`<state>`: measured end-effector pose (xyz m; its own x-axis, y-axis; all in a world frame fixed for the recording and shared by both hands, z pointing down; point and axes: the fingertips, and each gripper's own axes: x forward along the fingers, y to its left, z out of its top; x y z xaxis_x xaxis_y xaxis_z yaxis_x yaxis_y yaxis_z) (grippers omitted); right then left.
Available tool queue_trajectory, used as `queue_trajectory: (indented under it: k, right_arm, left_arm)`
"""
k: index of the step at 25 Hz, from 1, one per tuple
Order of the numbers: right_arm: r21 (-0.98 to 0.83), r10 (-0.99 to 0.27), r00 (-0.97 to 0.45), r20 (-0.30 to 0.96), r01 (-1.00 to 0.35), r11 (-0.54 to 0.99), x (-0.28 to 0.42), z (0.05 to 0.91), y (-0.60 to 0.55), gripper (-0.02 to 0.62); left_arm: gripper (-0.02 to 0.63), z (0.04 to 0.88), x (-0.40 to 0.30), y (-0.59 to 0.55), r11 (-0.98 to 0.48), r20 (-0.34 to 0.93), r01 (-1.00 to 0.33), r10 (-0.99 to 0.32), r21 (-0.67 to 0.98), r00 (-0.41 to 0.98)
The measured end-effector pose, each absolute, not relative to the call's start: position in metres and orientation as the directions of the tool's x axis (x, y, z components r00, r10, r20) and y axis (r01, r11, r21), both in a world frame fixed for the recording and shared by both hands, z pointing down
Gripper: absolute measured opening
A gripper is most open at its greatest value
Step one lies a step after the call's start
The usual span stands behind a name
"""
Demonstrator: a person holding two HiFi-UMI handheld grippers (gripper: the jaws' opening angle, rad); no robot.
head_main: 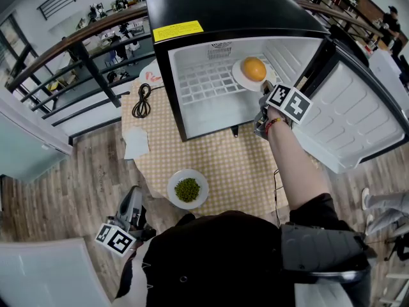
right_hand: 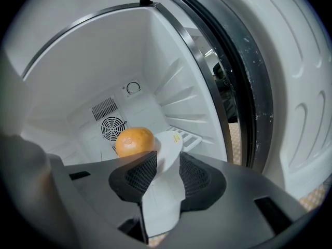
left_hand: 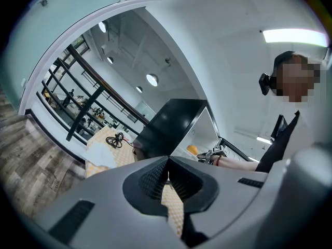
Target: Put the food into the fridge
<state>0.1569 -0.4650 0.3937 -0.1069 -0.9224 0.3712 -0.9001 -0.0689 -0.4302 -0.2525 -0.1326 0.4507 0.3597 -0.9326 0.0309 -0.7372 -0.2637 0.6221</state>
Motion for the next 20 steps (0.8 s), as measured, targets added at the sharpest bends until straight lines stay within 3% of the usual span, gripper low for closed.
queue_trajectory:
  k: [20]
  right_arm:
    - [-0.294, -0.929, -0.107, 0.354, -0.956, -0.002, 0.1583, 0.3916, -0.4702, 0.129]
  left_arm:
    - [0.014, 0.451, -0.2535, -0.1307, -0.261, 0.031, -0.738, -0.934, 0.622, 0.357]
